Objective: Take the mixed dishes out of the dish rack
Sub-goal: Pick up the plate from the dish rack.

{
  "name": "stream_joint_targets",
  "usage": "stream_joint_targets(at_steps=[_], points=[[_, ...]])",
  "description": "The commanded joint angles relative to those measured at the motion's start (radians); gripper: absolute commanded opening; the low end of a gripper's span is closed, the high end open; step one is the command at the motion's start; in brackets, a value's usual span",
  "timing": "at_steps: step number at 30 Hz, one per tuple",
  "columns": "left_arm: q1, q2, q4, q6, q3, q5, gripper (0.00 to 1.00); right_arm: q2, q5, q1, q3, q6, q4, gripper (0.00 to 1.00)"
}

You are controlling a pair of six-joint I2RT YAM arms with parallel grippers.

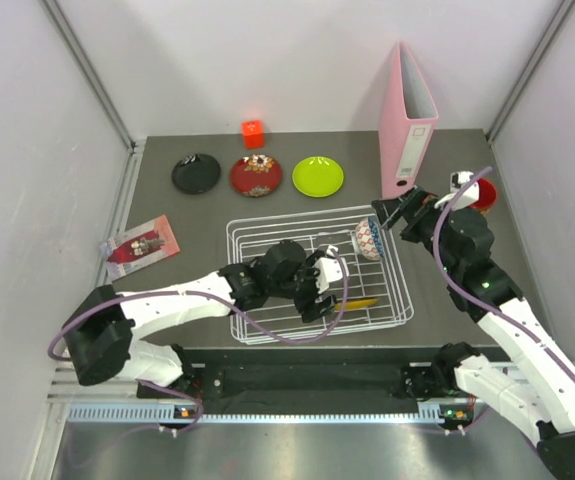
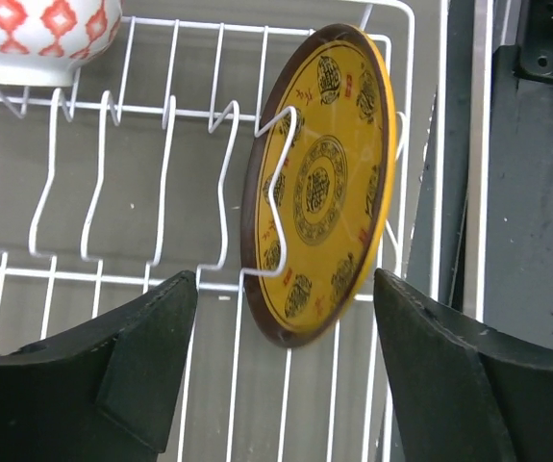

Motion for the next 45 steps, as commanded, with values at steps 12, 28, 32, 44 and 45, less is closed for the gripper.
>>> stream_joint_targets(at_steps=[12, 28, 32, 44, 45], points=[[-0.002, 0.03, 0.158, 0.044, 0.017, 0.174, 0.33, 0.022, -0.029, -0.003, 0.0, -0.006, 0.058, 1.0], [-0.001, -0.077, 0.03, 0.14, 0.094, 0.228, 0.0, 0.013, -0.03, -0.003, 0.025, -0.008, 0.046, 1.0], [-0.001, -0.126, 0.009, 0.166, 0.123, 0.191, 0.0, 0.011, -0.03, -0.003, 0.04, -0.011, 0.04, 1.0], [-0.002, -0.246, -0.008, 0.29, 0.209, -0.068, 0.0, -0.007, 0.052, -0.003, 0.169, 0.014, -0.115, 1.0], [-0.002, -0.251, -0.009, 0.306, 0.207, -0.132, 0.0, -0.006, 0.065, -0.003, 0.18, 0.017, -0.127, 1.0]])
